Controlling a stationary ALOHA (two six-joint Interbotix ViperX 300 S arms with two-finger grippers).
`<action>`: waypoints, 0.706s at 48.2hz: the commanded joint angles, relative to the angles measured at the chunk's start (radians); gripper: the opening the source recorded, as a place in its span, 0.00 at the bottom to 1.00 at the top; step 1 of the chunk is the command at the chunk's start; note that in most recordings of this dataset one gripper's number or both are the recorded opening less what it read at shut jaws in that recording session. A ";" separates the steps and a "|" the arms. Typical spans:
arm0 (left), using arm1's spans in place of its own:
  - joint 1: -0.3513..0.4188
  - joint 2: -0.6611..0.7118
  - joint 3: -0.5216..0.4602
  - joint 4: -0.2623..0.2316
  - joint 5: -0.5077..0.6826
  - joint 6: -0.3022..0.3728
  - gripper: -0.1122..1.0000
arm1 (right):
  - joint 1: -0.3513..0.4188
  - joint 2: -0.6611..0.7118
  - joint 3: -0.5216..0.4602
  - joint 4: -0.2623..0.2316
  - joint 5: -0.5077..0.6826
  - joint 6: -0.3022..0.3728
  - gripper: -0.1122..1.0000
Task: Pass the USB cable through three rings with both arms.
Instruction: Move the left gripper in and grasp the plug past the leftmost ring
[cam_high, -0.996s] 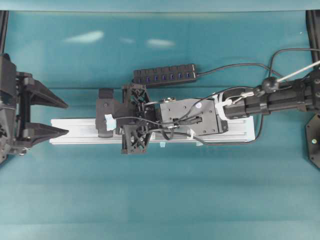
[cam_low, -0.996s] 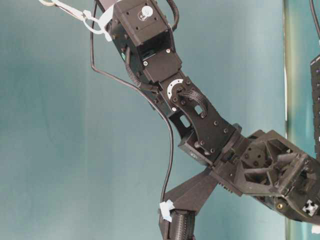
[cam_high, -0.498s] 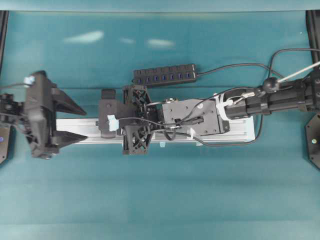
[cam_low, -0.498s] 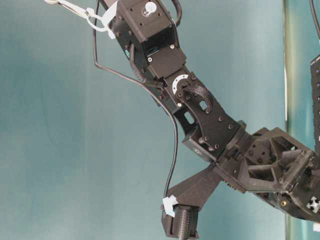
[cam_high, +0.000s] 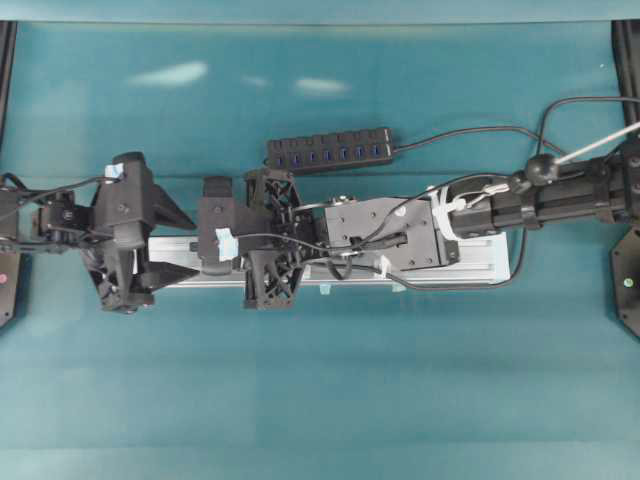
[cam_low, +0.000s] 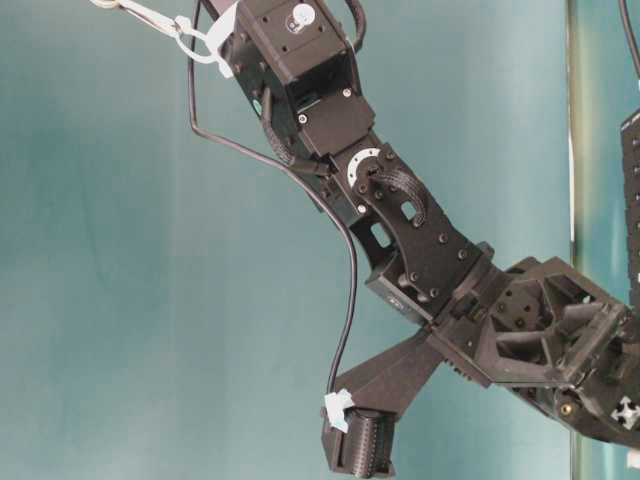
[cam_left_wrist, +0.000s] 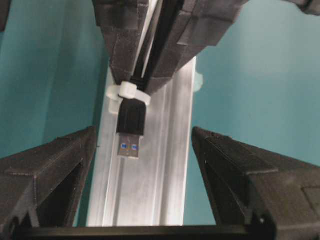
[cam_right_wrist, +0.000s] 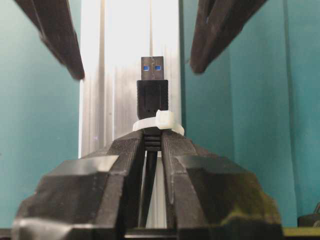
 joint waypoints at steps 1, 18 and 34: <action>0.005 0.020 -0.015 0.002 -0.020 0.002 0.87 | 0.006 -0.020 -0.009 0.002 -0.018 0.011 0.05; 0.009 0.107 -0.031 0.002 -0.078 0.002 0.87 | 0.012 -0.020 -0.009 0.002 -0.018 0.012 0.05; 0.009 0.112 -0.034 0.002 -0.086 0.002 0.80 | 0.012 -0.020 -0.009 0.002 -0.018 0.012 0.05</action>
